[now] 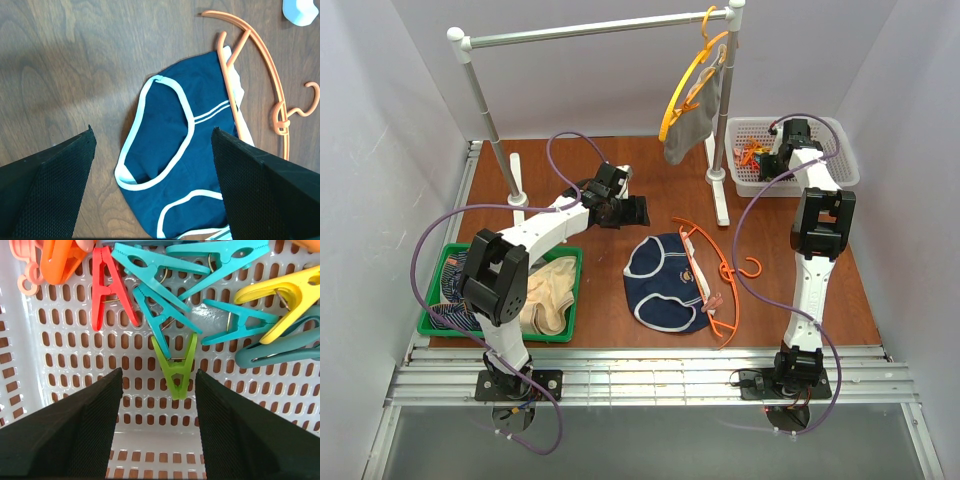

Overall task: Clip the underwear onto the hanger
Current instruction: Pick up the clamp from the bin.

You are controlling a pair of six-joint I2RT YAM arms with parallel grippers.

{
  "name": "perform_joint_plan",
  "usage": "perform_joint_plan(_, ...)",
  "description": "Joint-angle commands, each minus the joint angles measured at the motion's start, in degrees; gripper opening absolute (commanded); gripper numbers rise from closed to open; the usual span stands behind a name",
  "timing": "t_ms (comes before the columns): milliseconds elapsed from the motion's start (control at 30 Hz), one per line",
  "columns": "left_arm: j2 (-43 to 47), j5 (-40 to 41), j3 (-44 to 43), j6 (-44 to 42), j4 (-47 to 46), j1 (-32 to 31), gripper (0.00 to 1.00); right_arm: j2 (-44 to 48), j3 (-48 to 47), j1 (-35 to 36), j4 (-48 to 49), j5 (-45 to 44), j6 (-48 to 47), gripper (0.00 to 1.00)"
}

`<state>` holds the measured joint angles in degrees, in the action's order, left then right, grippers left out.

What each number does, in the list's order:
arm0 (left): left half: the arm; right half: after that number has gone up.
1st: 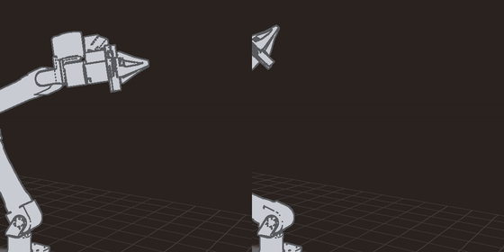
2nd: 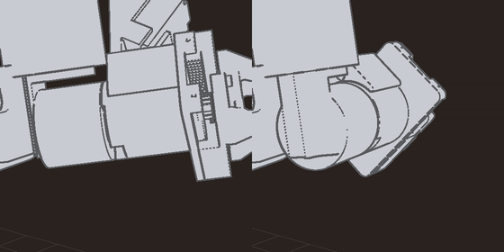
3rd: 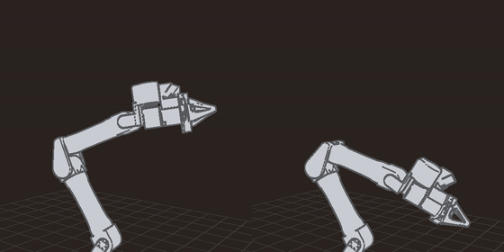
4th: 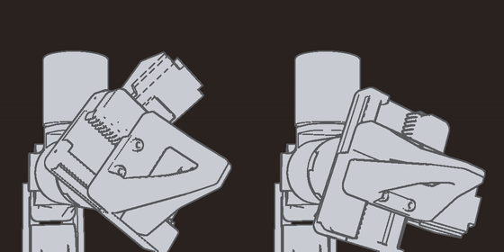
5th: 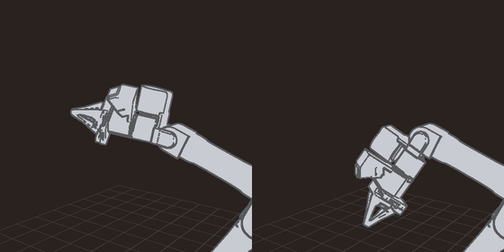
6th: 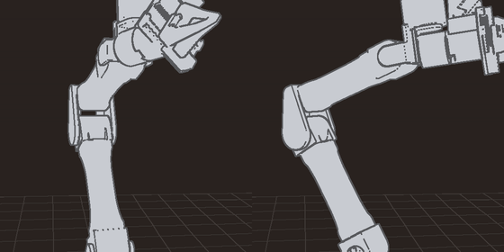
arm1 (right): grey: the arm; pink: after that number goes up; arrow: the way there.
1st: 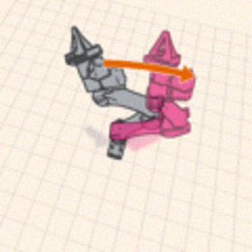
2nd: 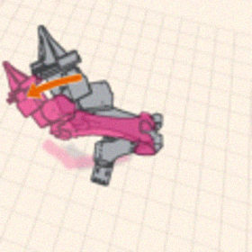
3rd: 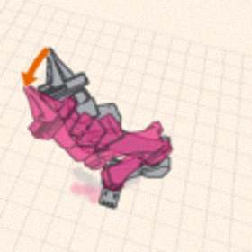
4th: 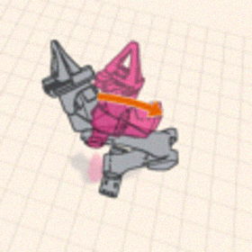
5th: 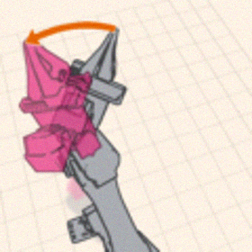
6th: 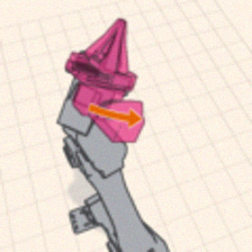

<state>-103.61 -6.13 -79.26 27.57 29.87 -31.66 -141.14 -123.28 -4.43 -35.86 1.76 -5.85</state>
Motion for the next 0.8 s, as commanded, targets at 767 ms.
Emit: perform_joint_plan(767, 4.47, 2.09, -0.63, 1.17, 1.33, 0.19, 0.84, 10.0, 1.55, 0.03, 2.11, -2.29, 1.89, 0.15)
